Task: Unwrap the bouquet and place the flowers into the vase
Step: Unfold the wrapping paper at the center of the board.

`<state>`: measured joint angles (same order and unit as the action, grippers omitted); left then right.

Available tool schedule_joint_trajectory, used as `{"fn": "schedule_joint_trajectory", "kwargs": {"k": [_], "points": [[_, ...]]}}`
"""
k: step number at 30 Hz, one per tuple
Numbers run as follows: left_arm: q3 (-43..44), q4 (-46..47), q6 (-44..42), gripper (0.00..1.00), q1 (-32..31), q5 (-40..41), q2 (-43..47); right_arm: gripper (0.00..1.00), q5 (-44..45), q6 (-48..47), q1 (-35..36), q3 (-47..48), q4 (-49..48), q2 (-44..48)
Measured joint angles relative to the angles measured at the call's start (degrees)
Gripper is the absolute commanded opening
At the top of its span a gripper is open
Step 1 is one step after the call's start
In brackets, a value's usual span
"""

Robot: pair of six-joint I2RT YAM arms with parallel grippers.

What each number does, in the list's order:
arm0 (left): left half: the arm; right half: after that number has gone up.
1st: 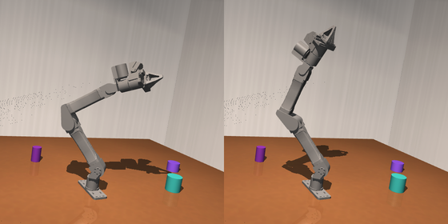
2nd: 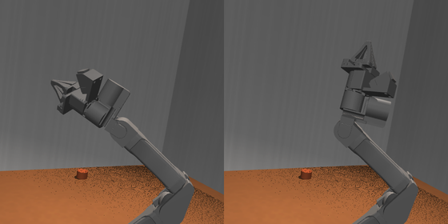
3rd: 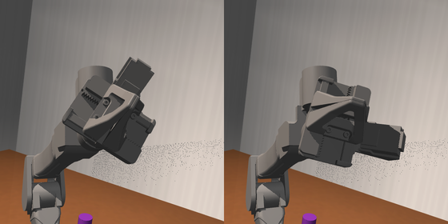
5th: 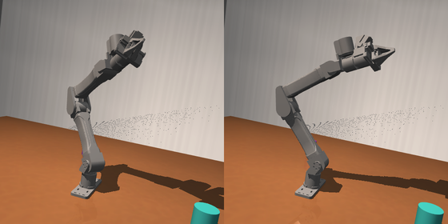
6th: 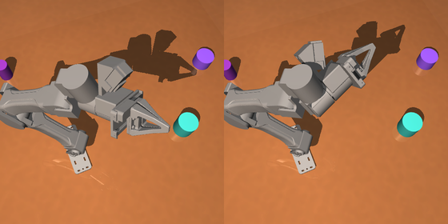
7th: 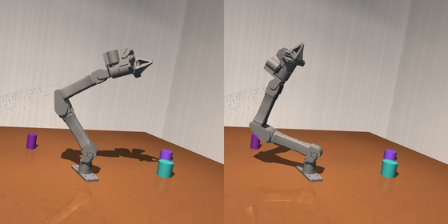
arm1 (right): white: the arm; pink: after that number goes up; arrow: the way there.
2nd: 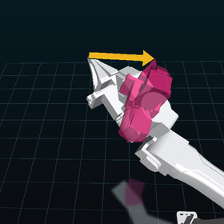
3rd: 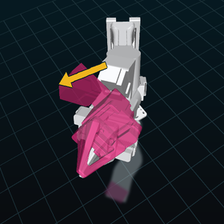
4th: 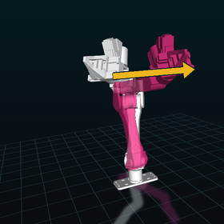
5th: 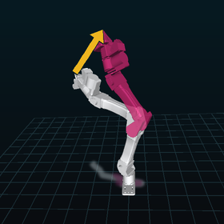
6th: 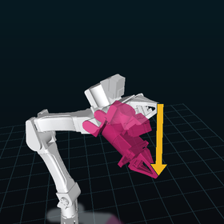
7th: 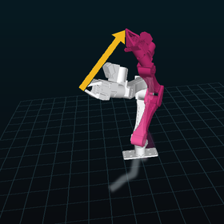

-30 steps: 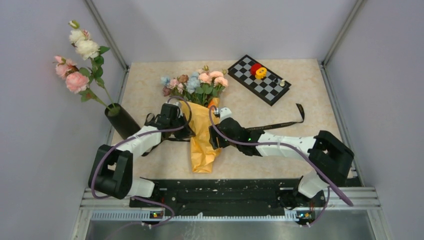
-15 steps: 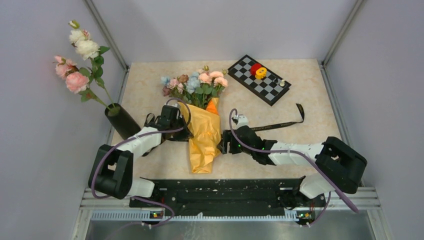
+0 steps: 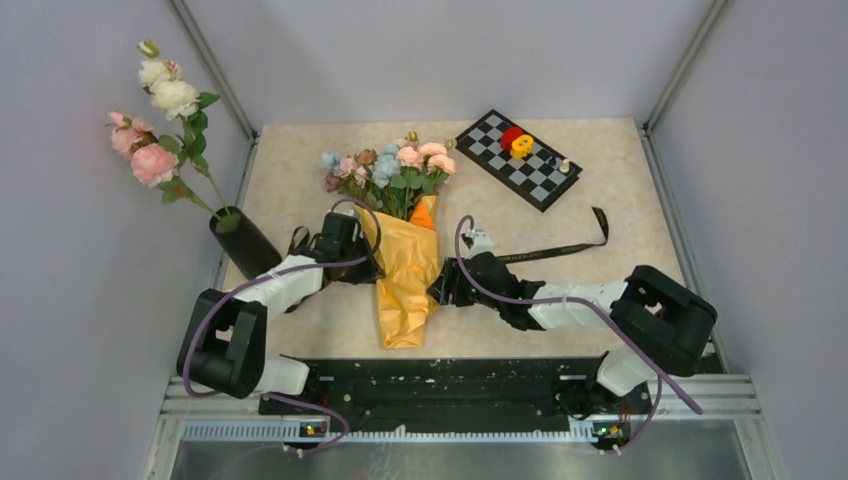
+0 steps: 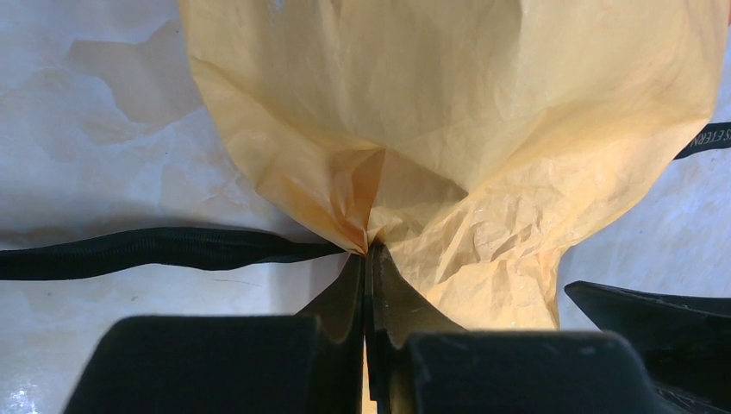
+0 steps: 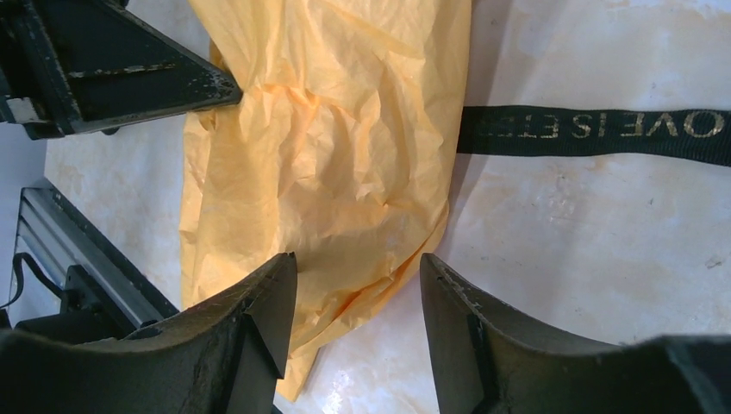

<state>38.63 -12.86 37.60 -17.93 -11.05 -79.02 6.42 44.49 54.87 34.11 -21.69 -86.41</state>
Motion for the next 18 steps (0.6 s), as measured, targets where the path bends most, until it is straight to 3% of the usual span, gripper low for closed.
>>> {"fn": "schedule_joint_trajectory", "kwargs": {"k": [18], "points": [[-0.2, 0.0, 0.0, 0.00, 0.2, 0.0, 0.0, 0.53, -0.3, 2.1, 0.0, 0.0, -4.6, -7.1]]}}
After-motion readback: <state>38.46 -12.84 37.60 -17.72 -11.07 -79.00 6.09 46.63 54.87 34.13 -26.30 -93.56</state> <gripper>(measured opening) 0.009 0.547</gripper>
